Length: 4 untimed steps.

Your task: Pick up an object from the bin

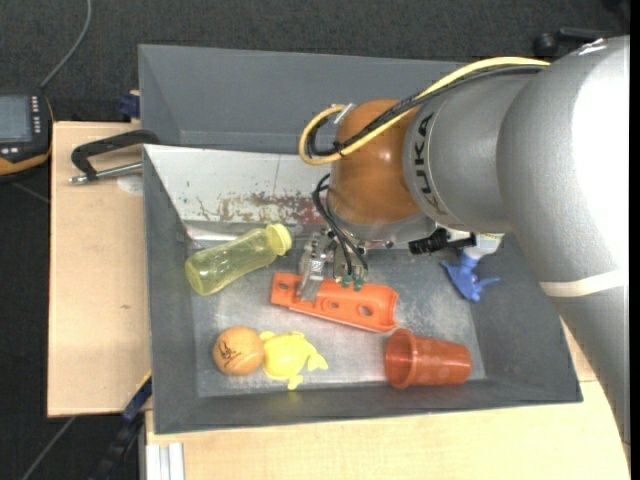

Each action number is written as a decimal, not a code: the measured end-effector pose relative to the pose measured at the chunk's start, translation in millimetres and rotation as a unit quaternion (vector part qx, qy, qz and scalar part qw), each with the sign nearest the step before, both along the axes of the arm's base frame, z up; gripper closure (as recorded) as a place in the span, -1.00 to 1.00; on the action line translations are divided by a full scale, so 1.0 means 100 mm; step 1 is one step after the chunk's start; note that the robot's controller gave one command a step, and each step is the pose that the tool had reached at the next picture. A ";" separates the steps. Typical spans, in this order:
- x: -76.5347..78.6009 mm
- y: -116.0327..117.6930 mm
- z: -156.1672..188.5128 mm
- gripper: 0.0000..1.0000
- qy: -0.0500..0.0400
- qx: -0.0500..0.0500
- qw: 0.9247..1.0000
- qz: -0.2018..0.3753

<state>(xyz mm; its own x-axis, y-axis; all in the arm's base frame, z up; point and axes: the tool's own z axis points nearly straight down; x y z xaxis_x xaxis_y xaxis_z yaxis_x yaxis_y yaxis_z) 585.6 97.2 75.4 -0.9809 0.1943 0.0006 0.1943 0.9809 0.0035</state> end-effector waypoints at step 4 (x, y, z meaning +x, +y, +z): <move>0.06 -0.07 0.67 1.00 -0.005 0.001 1.000 0.026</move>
Offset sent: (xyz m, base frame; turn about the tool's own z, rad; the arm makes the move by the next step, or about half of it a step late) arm -0.0104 -0.0084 0.1267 0.0293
